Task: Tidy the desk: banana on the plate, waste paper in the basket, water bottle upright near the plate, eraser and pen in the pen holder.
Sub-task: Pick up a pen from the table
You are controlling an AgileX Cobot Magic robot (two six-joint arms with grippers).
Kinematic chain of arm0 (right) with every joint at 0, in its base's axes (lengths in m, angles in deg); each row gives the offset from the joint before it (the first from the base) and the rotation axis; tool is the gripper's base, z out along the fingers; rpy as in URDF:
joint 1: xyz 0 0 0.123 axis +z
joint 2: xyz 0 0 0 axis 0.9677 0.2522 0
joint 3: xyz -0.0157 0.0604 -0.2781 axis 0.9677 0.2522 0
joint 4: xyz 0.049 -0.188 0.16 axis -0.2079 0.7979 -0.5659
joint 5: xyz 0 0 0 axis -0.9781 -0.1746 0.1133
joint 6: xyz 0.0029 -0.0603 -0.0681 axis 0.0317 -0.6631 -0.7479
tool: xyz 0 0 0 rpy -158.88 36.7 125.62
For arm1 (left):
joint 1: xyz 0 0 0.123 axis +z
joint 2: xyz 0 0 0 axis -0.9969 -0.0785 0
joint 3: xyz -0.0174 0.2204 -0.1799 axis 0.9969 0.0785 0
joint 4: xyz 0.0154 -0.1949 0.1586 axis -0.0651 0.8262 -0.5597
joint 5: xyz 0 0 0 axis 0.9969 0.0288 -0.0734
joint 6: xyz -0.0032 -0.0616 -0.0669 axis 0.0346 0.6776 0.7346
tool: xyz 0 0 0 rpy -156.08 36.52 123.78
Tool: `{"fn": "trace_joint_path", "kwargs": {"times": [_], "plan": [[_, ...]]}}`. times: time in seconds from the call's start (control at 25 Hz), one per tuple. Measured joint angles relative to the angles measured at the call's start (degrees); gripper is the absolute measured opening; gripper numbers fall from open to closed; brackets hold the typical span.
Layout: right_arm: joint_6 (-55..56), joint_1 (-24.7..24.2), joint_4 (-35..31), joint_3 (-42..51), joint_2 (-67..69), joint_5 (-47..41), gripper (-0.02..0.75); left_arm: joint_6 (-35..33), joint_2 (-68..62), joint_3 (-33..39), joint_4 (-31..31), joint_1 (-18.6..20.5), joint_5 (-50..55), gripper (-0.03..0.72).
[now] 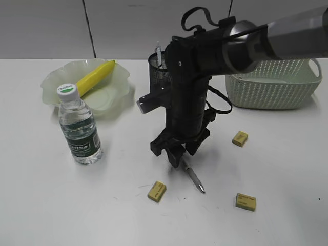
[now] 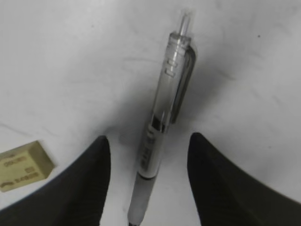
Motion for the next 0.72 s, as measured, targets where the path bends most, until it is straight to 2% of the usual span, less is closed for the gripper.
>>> {"fn": "trace_joint_path", "kwargs": {"times": [0.12, 0.24, 0.36, 0.44, 0.48, 0.72], "plan": [[0.0, 0.0, 0.13, 0.0, 1.62, 0.0, 0.406, 0.0, 0.0, 0.0, 0.0, 0.0, 0.0, 0.327], [0.05, 0.0, 0.17, 0.0, 2.25, 0.07, 0.337, 0.0, 0.0, 0.0, 0.0, 0.0, 0.0, 0.327], [0.05, 0.0, 0.41, 0.0, 2.25, 0.08, 0.247, 0.0, 0.0, 0.0, -0.05, 0.0, 0.0, 0.327], [0.05, 0.0, 0.88, 0.0, 2.25, -0.1, 0.126, 0.0, 0.0, 0.0, -0.09, 0.0, 0.0, 0.326], [0.05, 0.0, 1.06, 0.0, 2.25, -0.25, 0.104, 0.0, 0.0, 0.0, -0.09, 0.0, 0.0, 0.326], [0.05, 0.0, 1.57, -1.71, 1.55, -1.16, 0.11, 0.0, 0.0, 0.0, -0.12, 0.0, 0.0, 0.325]]}}
